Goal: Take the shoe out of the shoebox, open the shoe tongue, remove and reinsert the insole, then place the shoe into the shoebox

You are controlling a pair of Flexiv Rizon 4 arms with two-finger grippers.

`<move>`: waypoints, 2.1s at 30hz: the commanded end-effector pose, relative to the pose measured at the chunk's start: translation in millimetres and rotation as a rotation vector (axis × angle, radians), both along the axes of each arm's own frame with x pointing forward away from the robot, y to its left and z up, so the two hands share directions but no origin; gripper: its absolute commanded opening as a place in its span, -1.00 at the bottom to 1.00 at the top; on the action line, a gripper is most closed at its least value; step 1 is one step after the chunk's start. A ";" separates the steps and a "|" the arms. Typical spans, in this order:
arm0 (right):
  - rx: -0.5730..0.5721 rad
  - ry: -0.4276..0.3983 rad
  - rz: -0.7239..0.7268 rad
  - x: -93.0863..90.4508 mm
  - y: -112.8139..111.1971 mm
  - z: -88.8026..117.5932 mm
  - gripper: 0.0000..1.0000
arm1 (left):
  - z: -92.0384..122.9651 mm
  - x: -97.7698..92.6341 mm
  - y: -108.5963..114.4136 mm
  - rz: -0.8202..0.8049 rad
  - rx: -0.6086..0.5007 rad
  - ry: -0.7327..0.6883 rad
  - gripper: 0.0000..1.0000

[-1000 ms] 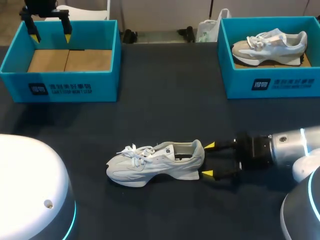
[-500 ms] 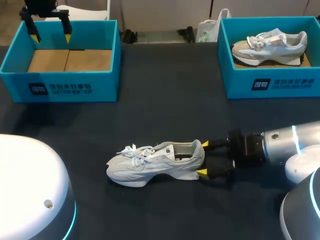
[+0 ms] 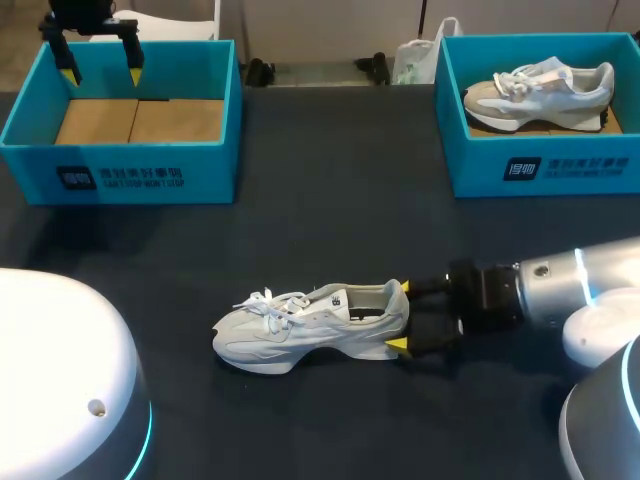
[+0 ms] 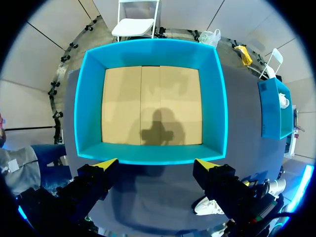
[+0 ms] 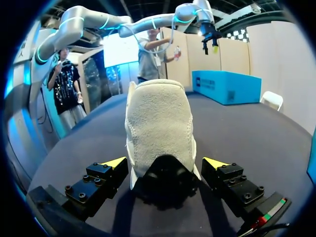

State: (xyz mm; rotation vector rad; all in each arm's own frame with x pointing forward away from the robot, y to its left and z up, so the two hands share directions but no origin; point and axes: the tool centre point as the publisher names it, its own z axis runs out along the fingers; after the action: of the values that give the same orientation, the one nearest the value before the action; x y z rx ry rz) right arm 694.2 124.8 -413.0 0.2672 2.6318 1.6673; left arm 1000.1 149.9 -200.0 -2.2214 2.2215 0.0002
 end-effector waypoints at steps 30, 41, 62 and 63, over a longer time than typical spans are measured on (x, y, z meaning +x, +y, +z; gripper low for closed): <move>0.033 0.009 0.042 2.0 30.9 -9.4 1.00 | 0.0 -0.1 0.0 0.000 0.000 0.000 1.00; 0.042 0.008 0.045 0.7 33.5 -9.7 -0.07 | 0.0 -0.1 0.0 0.000 0.000 0.000 1.00; 0.053 0.002 0.050 -2.3 34.4 -9.9 -1.00 | 0.0 -0.1 0.0 0.000 0.000 0.000 1.00; 0.053 0.002 0.050 -2.3 34.4 -9.9 -1.00 | 0.0 -0.1 0.0 0.000 0.000 0.000 1.00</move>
State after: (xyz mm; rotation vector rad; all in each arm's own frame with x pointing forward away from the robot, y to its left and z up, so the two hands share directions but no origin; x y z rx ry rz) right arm 692.5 157.8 -422.6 0.2060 2.6185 1.7563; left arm 1000.1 149.9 -200.0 -2.2214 2.2215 0.0003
